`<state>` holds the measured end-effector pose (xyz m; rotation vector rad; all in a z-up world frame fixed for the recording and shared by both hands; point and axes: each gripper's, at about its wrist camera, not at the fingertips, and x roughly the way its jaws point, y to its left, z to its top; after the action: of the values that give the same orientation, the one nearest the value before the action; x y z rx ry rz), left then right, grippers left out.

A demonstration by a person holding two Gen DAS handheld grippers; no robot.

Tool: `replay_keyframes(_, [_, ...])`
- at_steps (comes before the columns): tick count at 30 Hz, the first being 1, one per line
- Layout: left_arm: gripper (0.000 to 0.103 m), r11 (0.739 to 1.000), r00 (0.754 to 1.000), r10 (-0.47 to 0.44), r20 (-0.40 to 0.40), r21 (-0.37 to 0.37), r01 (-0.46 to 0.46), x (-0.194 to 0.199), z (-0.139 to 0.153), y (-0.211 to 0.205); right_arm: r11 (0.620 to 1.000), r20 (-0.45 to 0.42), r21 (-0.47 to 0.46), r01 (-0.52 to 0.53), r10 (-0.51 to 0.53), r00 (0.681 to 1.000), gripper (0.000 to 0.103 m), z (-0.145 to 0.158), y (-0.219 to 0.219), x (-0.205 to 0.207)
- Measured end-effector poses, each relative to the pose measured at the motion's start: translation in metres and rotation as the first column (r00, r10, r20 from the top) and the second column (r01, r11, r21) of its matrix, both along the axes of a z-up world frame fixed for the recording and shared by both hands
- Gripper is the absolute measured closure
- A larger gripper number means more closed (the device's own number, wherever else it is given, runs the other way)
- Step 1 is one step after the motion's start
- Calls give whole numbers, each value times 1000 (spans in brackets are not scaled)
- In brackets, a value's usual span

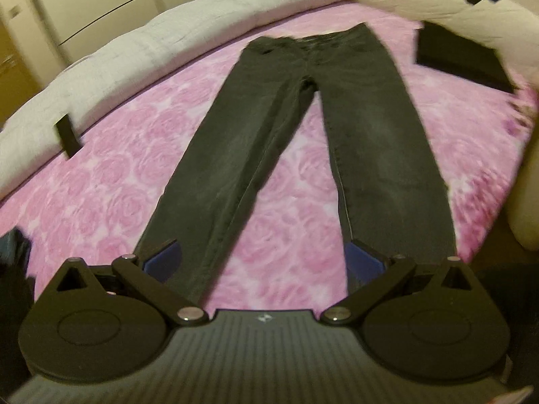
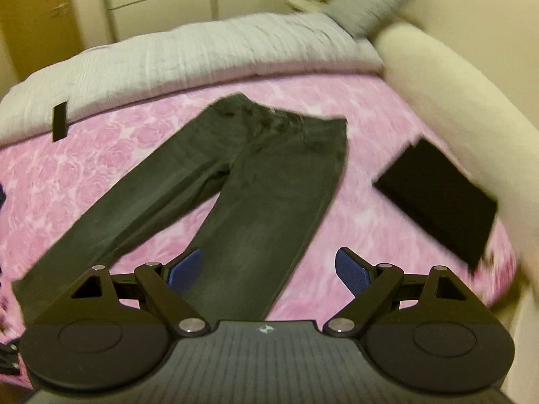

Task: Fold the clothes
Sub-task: 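Grasp the leg hems of the jeans with both grippers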

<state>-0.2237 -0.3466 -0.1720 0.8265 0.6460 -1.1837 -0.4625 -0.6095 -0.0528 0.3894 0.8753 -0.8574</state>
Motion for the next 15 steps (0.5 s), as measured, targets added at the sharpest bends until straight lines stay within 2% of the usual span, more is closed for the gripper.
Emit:
replay_keyframes(3, [1, 992, 992, 122, 39, 42, -123, -45, -18, -15, 987, -19, -53, -153, 153, 988, 15, -17, -48, -15])
replay_keyframes(6, [1, 974, 978, 201, 60, 94, -206, -101, -37, -26, 948, -60, -87, -305, 300, 952, 15, -31, -93, -34])
replay_keyframes(11, [1, 963, 980, 175, 96, 192, -191, -198, -68, -35, 894, -111, -79, -442, 433, 895, 15, -49, -137, -59])
replay_keyframes(15, [4, 938, 958, 230, 169, 224, -265, -251, -108, -23, 863, -140, -32, -504, 495, 858, 15, -71, -144, -64])
